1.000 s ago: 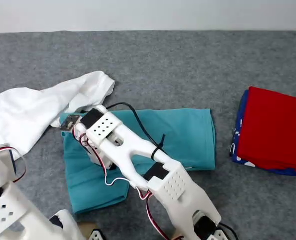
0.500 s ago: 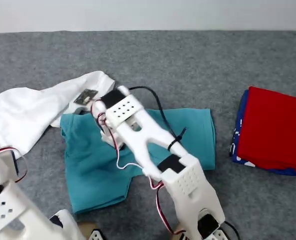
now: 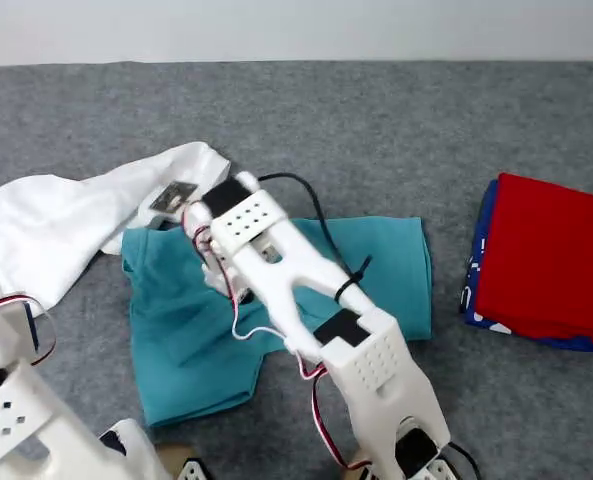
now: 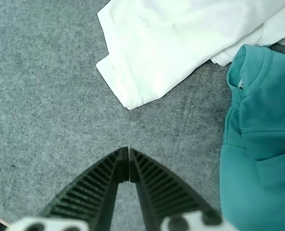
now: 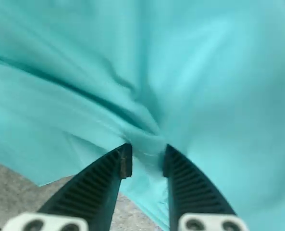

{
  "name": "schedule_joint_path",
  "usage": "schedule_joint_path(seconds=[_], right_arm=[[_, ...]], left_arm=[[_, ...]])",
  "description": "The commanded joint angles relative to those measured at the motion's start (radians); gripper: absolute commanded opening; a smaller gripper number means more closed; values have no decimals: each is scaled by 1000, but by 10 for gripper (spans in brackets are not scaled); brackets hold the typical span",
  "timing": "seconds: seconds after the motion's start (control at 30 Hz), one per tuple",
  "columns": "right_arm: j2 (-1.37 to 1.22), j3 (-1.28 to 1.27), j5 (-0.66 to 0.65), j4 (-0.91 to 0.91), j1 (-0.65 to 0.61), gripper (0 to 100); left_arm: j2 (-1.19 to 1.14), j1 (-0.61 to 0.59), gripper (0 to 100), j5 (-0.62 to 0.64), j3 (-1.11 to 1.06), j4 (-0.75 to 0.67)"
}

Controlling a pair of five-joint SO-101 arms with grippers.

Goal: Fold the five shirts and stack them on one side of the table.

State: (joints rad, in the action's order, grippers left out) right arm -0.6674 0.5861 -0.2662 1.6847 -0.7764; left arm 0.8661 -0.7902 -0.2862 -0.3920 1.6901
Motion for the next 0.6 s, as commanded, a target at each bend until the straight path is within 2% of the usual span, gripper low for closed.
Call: schedule_joint_path(seconds=[0.0,0.27,0.57], right_arm=[[136,49,-58,13,-47,139],[225,46,-160,16,-166,143],[76,51,-180,2,-280,143]], left_arm=[[-3,-9,5,3,8,-38],[-3,-9,5,3,10,-41],[-3,-9,5,6,10,-52]])
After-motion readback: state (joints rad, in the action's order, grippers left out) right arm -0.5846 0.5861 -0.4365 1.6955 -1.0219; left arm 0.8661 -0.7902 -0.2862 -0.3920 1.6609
